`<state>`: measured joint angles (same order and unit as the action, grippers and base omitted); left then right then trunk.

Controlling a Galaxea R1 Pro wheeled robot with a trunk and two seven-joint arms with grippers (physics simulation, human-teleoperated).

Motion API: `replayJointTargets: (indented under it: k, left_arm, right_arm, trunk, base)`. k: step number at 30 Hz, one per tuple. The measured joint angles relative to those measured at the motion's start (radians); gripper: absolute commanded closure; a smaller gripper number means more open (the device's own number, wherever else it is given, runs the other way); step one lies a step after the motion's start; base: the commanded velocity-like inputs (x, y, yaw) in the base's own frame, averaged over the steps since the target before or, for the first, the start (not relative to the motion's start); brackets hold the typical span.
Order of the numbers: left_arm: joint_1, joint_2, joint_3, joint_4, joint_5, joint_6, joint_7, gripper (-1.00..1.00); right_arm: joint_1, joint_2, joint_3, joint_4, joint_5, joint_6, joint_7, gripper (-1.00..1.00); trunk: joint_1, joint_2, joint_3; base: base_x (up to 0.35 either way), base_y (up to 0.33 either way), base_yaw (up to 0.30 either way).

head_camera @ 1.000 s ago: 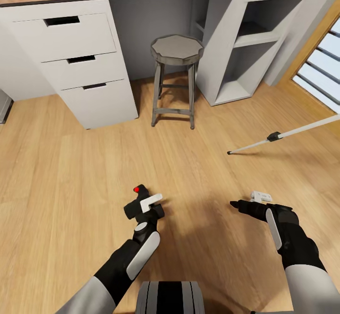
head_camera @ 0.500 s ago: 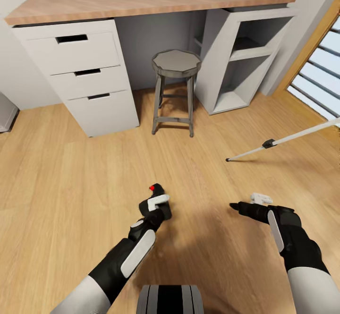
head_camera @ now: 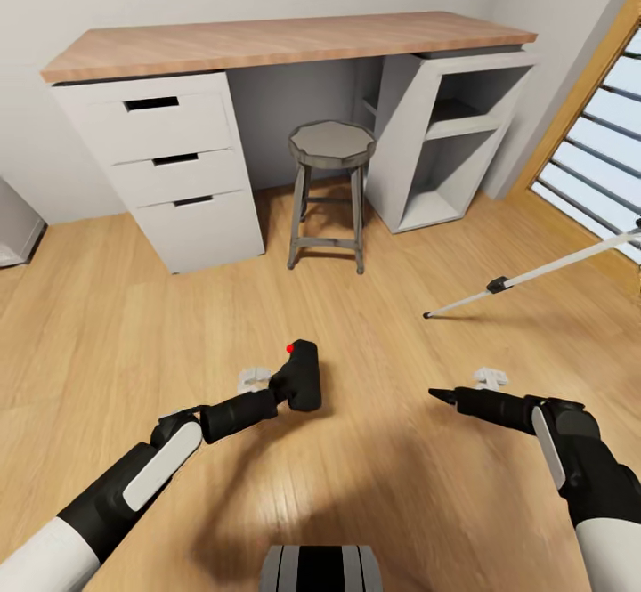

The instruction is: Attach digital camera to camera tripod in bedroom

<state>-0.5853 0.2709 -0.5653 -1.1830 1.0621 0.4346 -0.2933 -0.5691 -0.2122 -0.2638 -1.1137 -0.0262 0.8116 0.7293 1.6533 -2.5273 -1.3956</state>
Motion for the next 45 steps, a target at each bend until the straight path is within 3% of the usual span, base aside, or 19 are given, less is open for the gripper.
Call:
replayJointTargets:
  k: [2, 8, 15, 29, 45]
  left_arm:
    - [0.000, 0.034, 0.000, 0.015, 0.060, -0.001, -0.013, 1.00]
    - [0.000, 0.053, -0.002, 0.081, 0.104, -0.002, -0.022, 1.00]
    - [0.000, 0.056, -0.002, 0.134, 0.112, -0.002, -0.031, 1.00]
    - [0.000, 0.044, -0.005, 0.132, 0.114, 0.000, -0.036, 1.00]
    - [0.000, 0.005, -0.004, 0.118, 0.114, 0.002, -0.036, 1.00]
  right_arm:
    - [0.001, -0.002, -0.001, 0.000, -0.001, 0.001, 0.012, -1.00]
    - [0.005, -0.002, -0.003, 0.001, -0.001, 0.001, 0.017, -1.00]
    - [0.033, -0.003, -0.009, -0.006, -0.002, 0.001, 0.018, -1.00]
    - [0.037, -0.003, -0.011, -0.012, -0.014, 0.002, 0.020, -1.00]
    - [0.037, -0.003, -0.011, -0.060, -0.006, 0.018, 0.019, -1.00]
  trunk:
    - [-0.001, 0.000, 0.008]
    - [-0.004, 0.002, 0.031]
    - [-0.007, 0.004, 0.058]
    - [-0.013, 0.007, 0.112]
    - [-0.020, 0.011, 0.174]
  base:
    - [0.000, 0.000, 0.000]
    - [0.000, 0.000, 0.000]
    - [0.000, 0.000, 0.000]
    - [0.000, 0.000, 0.000]
    - [0.000, 0.000, 0.000]
